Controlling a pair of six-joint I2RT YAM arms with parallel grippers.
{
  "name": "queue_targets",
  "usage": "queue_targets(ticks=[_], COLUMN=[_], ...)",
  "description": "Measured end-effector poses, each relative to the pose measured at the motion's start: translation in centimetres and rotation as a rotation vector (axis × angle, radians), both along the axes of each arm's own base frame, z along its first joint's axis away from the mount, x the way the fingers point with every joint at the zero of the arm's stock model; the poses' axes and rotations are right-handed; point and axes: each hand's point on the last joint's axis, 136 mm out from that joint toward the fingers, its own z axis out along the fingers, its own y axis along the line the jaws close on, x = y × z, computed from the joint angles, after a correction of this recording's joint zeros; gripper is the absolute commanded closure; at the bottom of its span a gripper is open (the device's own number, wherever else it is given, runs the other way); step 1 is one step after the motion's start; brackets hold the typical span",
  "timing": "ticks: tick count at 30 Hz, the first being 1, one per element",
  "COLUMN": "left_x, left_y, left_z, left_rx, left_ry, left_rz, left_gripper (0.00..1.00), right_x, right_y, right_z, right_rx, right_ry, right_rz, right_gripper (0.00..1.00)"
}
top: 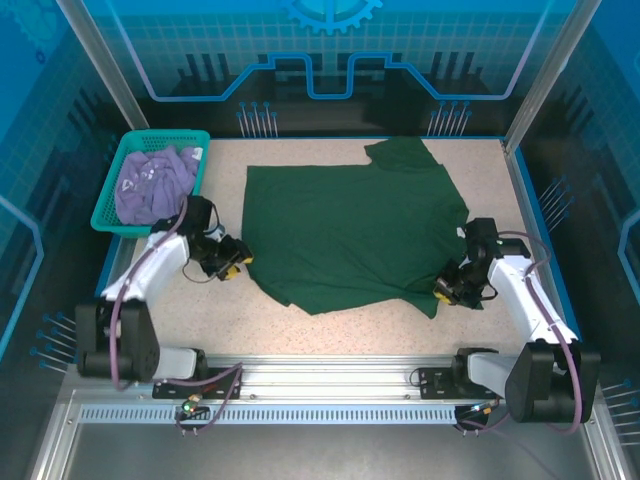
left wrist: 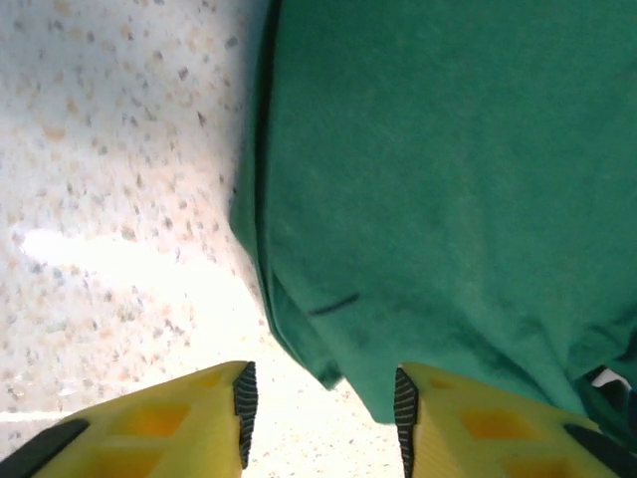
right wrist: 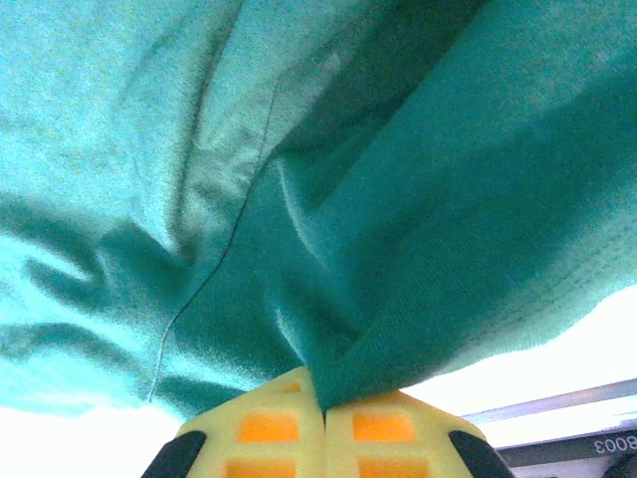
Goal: Fold and stack the t-shirts
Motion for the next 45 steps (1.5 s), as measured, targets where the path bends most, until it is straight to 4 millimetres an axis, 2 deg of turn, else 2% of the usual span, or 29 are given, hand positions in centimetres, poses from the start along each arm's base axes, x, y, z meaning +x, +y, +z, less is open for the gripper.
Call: queue_targets(ticks=[3,5,8,10,12,15,19,21,25,28,37,45], left_x=[-2.7,-5.0,-8.4,-9.9,-10.5,-10.3,-8.5,-7.7,-7.0,-6.8,-6.2,-5.9], left_y=[-2.0,-3.4,-4.7,-5.4,-6.2,-7.3,-8.3,-8.5,-9.0,-9.1,-9.0,-9.3], left_z=[0.4,-0.6,-2.9,-4.1,-4.8,-5.5,-5.7,-6.0,-7.1,-7.6,-8.7,-8.8], left_rx=[-0.002,-0.008,-0.015,-0.019,-0.032,-0.057,-0.100,-0.111,-0.092,-0.073,-0.039,-0.036], left_ry=[-0.030,-0.003,0.074,0.121,0.143,0.158,0.145,0.145,0.172,0.179,0.193,0.209], left_rz=[-0.047,-0.085,-0.112,-0.116,-0.109,-0.068,0.030,0.072,0.106,0.121,0.161,0.158], left_gripper=[0.80,0.81,0.73,0.67,0.63,0.59,0.59,0.61,0.72,0.74,0.67,0.67], right_x=[0.0,0.1,0.5,0.9,1.2,1.4,1.5,1.5,1.6,1.7,1.8,2.0], right_y=[0.1,0.1,0.1,0.1,0.1,0.2,0.2,0.3,0.3,0.3,0.4,0.5], right_z=[0.0,-0.1,0.0,0.1,0.1,0.0,-0.1,-0.2,-0.1,-0.1,-0.1,0.1], right_rx=[0.005,0.008,0.009,0.009,0.011,0.015,0.018,0.018,0.018,0.021,0.025,0.031], right_ry=[0.001,0.008,0.011,0.005,0.002,0.005,0.007,0.006,0.004,-0.003,-0.008,-0.020], right_rz=[0.000,0.001,0.004,0.007,0.009,0.012,0.015,0.019,0.023,0.023,0.024,0.024], right_gripper=[1.00,1.00,1.00,1.00,1.00,1.00,1.00,1.00,1.00,1.00,1.00,1.00])
